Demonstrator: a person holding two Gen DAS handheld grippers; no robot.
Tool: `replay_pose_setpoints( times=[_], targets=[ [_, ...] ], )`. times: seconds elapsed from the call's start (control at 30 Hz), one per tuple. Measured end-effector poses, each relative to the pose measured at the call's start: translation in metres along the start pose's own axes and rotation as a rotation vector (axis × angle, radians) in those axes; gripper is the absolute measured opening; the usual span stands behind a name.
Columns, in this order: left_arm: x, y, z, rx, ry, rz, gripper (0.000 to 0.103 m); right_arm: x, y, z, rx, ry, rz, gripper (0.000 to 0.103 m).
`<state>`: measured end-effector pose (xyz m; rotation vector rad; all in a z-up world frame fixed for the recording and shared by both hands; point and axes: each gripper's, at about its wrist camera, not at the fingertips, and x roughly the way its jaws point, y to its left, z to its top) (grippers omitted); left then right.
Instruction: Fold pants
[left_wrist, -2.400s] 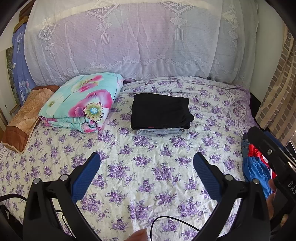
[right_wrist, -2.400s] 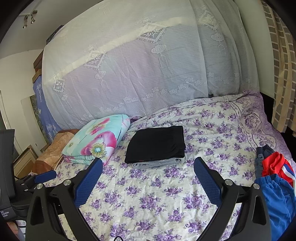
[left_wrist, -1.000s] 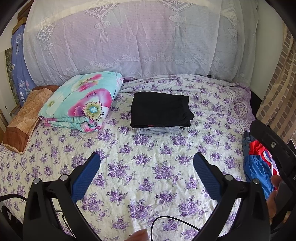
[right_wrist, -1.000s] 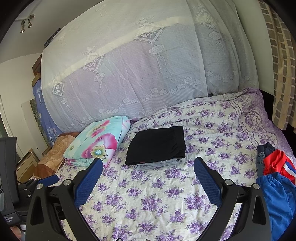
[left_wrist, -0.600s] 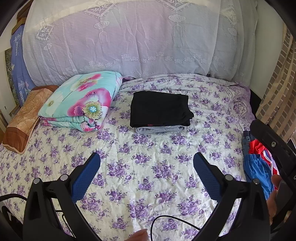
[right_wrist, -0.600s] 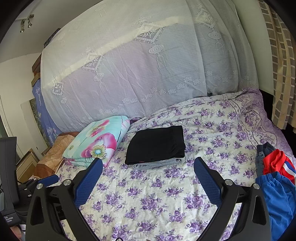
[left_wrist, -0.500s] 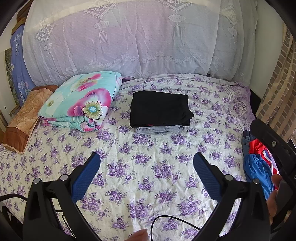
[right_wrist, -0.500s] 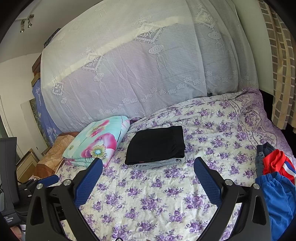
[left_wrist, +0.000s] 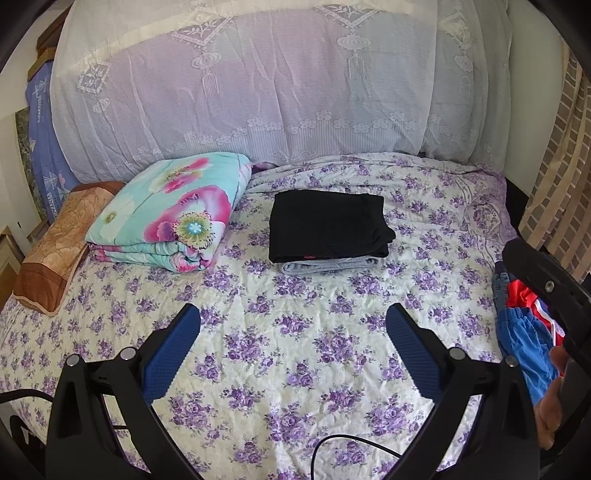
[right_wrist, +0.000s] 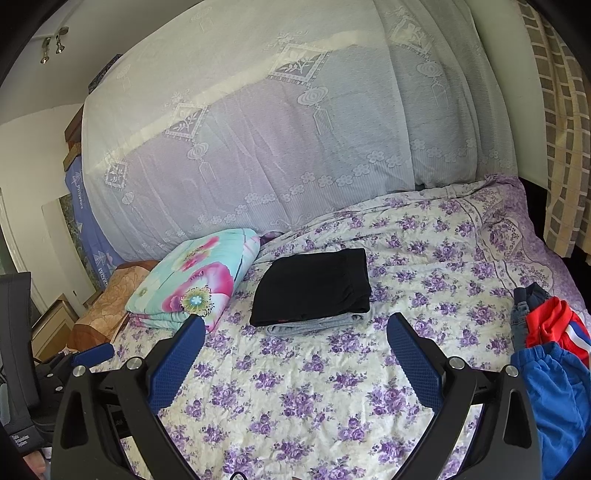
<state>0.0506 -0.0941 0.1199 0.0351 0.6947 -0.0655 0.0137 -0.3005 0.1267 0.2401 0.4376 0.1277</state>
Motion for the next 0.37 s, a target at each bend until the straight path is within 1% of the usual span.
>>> replay_pose_setpoints(
  times=[0.27,0.37],
  targets=[
    [0.0023,0.0055,0.0022,-0.01,0.028,-0.014,0.098,-0.0001,0.0004,-0.001,0.005,-0.001,0.0,0.099],
    [0.008,0.001,0.006,-0.011,0.038,-0.019,0.098,-0.0001,0.0002,-0.0013,0.008,0.001,-0.001,0.099]
  ],
)
